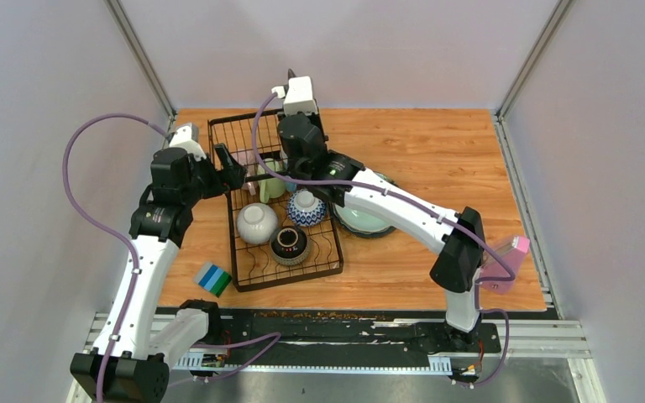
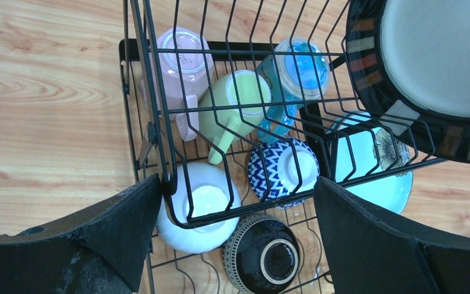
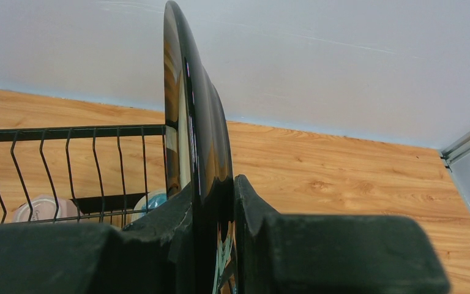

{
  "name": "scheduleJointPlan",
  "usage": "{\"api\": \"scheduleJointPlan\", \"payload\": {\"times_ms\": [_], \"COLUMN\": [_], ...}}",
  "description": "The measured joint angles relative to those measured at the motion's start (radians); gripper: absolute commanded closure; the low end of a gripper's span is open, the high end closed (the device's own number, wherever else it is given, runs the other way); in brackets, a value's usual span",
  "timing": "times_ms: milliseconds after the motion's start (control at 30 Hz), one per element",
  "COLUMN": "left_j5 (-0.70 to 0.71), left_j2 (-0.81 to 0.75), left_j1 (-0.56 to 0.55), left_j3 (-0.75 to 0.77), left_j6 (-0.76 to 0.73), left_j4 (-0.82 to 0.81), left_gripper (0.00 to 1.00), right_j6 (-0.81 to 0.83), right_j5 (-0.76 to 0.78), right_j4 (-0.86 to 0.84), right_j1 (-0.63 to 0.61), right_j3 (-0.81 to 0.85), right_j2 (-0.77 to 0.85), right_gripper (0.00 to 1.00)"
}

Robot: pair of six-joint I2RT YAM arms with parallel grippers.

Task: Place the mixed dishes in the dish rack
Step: Insert the plate into the dish rack.

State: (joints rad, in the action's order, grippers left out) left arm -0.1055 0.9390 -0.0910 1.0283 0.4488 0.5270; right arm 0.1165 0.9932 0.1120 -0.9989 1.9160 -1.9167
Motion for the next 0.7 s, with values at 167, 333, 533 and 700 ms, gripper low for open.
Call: {"api": "scheduleJointPlan", "payload": {"times_ms": [167,333,533,700], "left_j5": [-0.003,-0.003,-0.014,-0.031], "left_j2": [0.000,0.000,0.001,0.003], "left_j1": [0.000,0.001,0.001,0.002], "left_j3": [-0.002,-0.003,-0.003,-0.007], "left_j6": [0.000,0.000,0.000,-0.001], "left_j4": [-0.001,-0.002,-0.005,-0.011], "left_gripper": [0.00,0.00,0.00,0.00], "right_j6": [-0.021,-0.040,-0.051,-0.061], "right_j5": [0.000,-0.005,-0.021,-0.043], "right_j4": [0.019,0.040,0.075,0.124], "right_j1": [0.002,0.005,0.008,0.014], "right_j3": [0.023,0.030,0.047,0.072], "right_j2": [-0.013,-0.013,-0.013,-0.014], "right_gripper": [1.00,0.99,0.98,0.97]}}
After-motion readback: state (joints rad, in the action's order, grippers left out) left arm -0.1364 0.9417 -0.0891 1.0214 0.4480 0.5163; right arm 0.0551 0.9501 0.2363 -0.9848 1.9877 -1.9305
